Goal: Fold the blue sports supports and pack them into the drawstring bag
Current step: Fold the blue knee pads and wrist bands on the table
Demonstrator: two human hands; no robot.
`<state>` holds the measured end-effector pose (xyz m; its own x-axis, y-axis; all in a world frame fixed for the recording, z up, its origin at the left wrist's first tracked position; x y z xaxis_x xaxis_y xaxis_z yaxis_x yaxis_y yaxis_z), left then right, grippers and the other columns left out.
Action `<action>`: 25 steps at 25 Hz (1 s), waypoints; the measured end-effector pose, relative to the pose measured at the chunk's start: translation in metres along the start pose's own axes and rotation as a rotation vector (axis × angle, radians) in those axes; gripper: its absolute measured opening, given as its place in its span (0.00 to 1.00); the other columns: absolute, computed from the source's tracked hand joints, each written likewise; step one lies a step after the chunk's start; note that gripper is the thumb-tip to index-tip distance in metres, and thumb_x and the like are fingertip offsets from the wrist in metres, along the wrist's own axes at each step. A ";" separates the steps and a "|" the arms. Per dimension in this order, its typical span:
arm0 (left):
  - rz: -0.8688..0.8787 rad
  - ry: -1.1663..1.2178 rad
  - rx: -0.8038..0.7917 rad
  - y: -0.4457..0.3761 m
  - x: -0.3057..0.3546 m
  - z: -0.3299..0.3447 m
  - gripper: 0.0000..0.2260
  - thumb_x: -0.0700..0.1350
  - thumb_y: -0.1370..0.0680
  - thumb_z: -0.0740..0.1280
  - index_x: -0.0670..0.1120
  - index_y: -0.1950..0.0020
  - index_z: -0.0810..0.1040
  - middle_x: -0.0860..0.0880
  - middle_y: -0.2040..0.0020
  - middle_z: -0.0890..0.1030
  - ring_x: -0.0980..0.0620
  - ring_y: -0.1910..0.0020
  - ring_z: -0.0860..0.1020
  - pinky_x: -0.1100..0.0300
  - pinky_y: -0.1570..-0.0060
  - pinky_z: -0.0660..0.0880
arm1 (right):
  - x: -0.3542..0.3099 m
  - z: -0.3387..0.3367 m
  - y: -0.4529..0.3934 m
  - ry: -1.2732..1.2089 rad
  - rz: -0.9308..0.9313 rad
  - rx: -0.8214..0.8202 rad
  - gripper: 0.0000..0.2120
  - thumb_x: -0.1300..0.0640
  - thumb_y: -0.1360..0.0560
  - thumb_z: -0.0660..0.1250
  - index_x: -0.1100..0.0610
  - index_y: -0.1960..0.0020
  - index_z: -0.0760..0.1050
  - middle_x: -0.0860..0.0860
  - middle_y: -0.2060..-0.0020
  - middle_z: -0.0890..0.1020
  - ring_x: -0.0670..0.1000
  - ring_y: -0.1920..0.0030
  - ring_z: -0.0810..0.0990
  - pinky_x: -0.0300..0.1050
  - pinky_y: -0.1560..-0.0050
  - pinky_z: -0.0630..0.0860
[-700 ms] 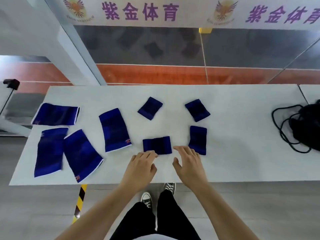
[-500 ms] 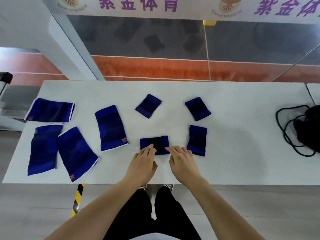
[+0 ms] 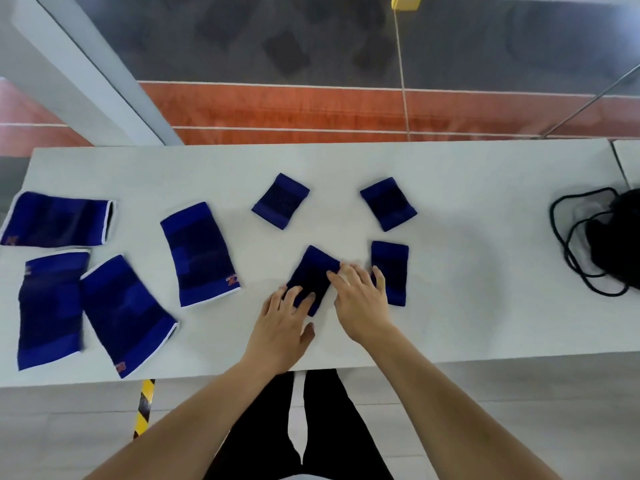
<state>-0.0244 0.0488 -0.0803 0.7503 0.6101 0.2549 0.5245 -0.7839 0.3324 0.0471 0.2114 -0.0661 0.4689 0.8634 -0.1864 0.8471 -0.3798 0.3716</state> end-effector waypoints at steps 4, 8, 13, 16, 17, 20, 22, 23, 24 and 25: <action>0.026 0.019 -0.062 -0.013 0.008 -0.006 0.29 0.59 0.23 0.51 0.50 0.23 0.67 0.46 0.27 0.67 0.43 0.33 0.68 0.49 0.33 0.70 | 0.041 -0.009 0.005 -0.027 0.287 0.248 0.16 0.56 0.24 0.67 0.56 0.37 0.74 0.55 0.44 0.80 0.59 0.45 0.77 0.55 0.43 0.71; 0.033 -0.005 -0.103 -0.022 0.011 -0.009 0.28 0.55 0.20 0.56 0.50 0.21 0.62 0.46 0.27 0.64 0.43 0.35 0.66 0.50 0.33 0.65 | 0.071 -0.008 0.016 -0.001 0.646 0.131 0.21 0.44 0.22 0.66 0.59 0.39 0.71 0.56 0.48 0.78 0.59 0.48 0.76 0.54 0.47 0.70; 0.016 0.102 -0.118 -0.025 0.011 -0.016 0.26 0.49 0.20 0.58 0.51 0.22 0.62 0.49 0.28 0.65 0.44 0.36 0.67 0.52 0.33 0.65 | 0.077 0.000 0.015 -0.329 0.775 0.111 0.14 0.49 0.20 0.66 0.58 0.42 0.72 0.56 0.45 0.77 0.58 0.45 0.76 0.54 0.41 0.67; -0.033 0.323 -0.040 -0.031 0.007 -0.027 0.20 0.45 0.19 0.60 0.50 0.27 0.69 0.51 0.33 0.71 0.47 0.39 0.71 0.54 0.36 0.69 | 0.066 -0.011 0.021 -0.626 0.556 0.219 0.04 0.58 0.20 0.64 0.53 0.47 0.69 0.49 0.55 0.80 0.55 0.55 0.78 0.54 0.45 0.74; -0.094 0.459 -0.021 -0.035 0.007 -0.031 0.17 0.44 0.19 0.61 0.49 0.29 0.72 0.52 0.34 0.73 0.48 0.40 0.72 0.55 0.37 0.70 | 0.060 -0.020 0.025 -0.691 0.470 0.260 0.05 0.59 0.20 0.65 0.52 0.48 0.68 0.46 0.57 0.80 0.53 0.57 0.79 0.54 0.49 0.77; -0.442 1.062 -0.099 -0.057 0.011 -0.038 0.13 0.46 0.17 0.61 0.46 0.34 0.77 0.49 0.39 0.81 0.50 0.43 0.79 0.54 0.40 0.77 | 0.037 -0.045 0.034 -0.834 0.295 0.269 0.06 0.59 0.20 0.68 0.51 0.49 0.71 0.42 0.57 0.81 0.45 0.56 0.79 0.39 0.56 0.76; -0.663 1.462 -0.154 -0.068 0.013 -0.044 0.11 0.45 0.18 0.63 0.44 0.39 0.79 0.45 0.45 0.83 0.49 0.49 0.82 0.53 0.49 0.81 | 0.023 -0.052 0.035 -0.938 0.261 0.215 0.07 0.59 0.21 0.69 0.50 0.50 0.73 0.43 0.57 0.82 0.45 0.56 0.80 0.35 0.58 0.74; -0.714 1.600 -0.135 -0.071 0.011 -0.049 0.09 0.43 0.18 0.64 0.42 0.41 0.79 0.44 0.47 0.84 0.48 0.51 0.82 0.55 0.54 0.81 | 0.017 -0.051 0.034 -0.980 0.274 0.181 0.07 0.58 0.22 0.70 0.49 0.50 0.73 0.44 0.58 0.83 0.45 0.57 0.80 0.35 0.59 0.74; -0.727 1.643 -0.089 -0.074 0.005 -0.052 0.08 0.41 0.18 0.65 0.41 0.42 0.79 0.44 0.50 0.84 0.47 0.52 0.83 0.56 0.57 0.81 | 0.012 -0.047 0.032 -1.011 0.301 0.149 0.07 0.57 0.22 0.70 0.48 0.51 0.73 0.45 0.58 0.83 0.46 0.58 0.81 0.35 0.60 0.75; -0.708 1.598 -0.032 -0.077 -0.002 -0.055 0.07 0.39 0.19 0.66 0.41 0.42 0.79 0.44 0.51 0.84 0.46 0.52 0.83 0.56 0.58 0.81 | 0.008 -0.043 0.030 -1.034 0.340 0.116 0.06 0.56 0.21 0.70 0.47 0.50 0.74 0.46 0.59 0.84 0.46 0.60 0.81 0.35 0.61 0.76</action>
<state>-0.0885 0.1143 -0.0562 -0.7101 0.3241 0.6250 0.5246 -0.3485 0.7768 0.0652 0.2210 -0.0174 0.6202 0.0317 -0.7838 0.6263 -0.6217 0.4704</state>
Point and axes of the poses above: each hand's wrist, its own y-axis away from the middle knuckle, its own z-axis out of the palm, x = y × z, the point moved 2 cm from there along -y, towards the middle knuckle
